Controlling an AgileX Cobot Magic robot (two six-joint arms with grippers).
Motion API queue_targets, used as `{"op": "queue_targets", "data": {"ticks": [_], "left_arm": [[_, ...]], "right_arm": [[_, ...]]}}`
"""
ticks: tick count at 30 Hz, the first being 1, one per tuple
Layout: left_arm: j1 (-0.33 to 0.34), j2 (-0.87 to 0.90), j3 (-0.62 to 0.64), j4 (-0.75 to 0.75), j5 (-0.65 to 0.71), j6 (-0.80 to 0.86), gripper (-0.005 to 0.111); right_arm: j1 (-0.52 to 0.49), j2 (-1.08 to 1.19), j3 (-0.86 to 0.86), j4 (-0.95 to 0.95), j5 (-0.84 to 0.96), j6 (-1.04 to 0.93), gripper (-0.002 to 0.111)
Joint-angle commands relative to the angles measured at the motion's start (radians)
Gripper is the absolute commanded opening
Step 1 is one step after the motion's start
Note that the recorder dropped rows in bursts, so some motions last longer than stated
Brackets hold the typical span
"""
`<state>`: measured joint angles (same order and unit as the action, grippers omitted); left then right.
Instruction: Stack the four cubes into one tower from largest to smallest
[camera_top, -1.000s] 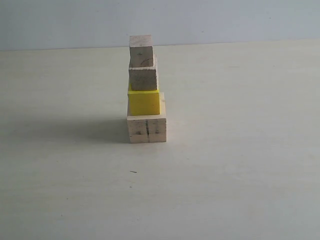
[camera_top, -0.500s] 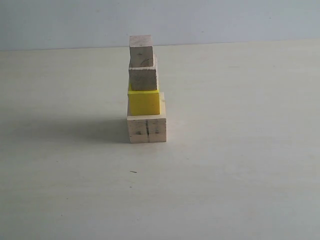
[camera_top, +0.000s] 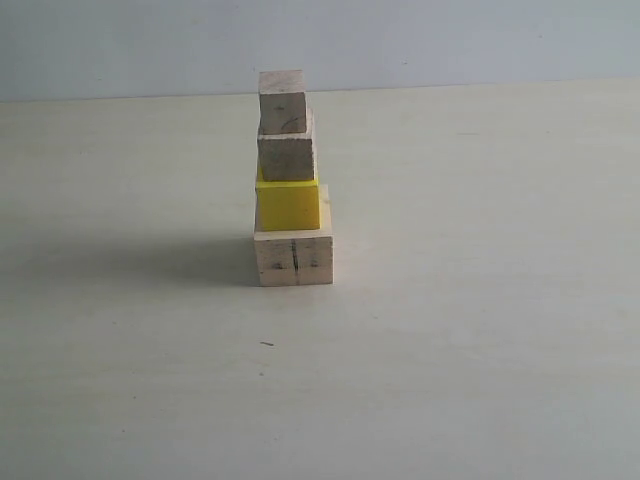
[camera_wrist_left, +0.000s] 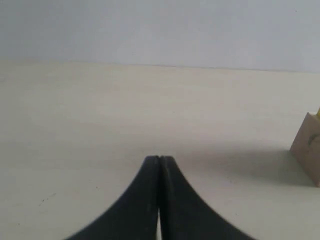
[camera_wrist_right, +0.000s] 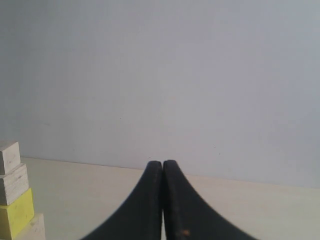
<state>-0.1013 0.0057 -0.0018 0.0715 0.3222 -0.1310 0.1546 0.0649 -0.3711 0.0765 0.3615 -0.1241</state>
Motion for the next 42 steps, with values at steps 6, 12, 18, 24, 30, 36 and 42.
{"op": "queue_targets", "data": {"ticks": [6,12,18,24,30,36,42], "left_arm": [[0.002,-0.006,0.002,-0.039,0.028,0.001,0.0],[0.002,-0.006,0.002,-0.039,0.028,0.001,0.0],[0.002,-0.006,0.002,-0.039,0.028,0.001,0.0],[0.002,-0.006,0.002,-0.032,0.028,0.001,0.0],[0.002,-0.006,0.002,-0.032,0.028,0.001,0.0],[0.002,-0.006,0.002,-0.032,0.028,0.001,0.0],[0.002,-0.006,0.002,-0.032,0.028,0.001,0.0]], "right_arm": [[0.003,-0.006,0.004,-0.005,-0.012,-0.005,0.0],[0.003,-0.006,0.004,-0.005,-0.012,-0.005,0.0],[0.003,-0.006,0.004,-0.003,-0.012,-0.007,0.0],[0.003,-0.006,0.004,-0.003,-0.012,-0.007,0.0],[0.003,-0.006,0.004,-0.003,-0.012,-0.007,0.0],[0.003,-0.006,0.004,-0.001,-0.012,-0.007,0.0],[0.003,-0.006,0.004,-0.001,-0.012,-0.007,0.0]]}}
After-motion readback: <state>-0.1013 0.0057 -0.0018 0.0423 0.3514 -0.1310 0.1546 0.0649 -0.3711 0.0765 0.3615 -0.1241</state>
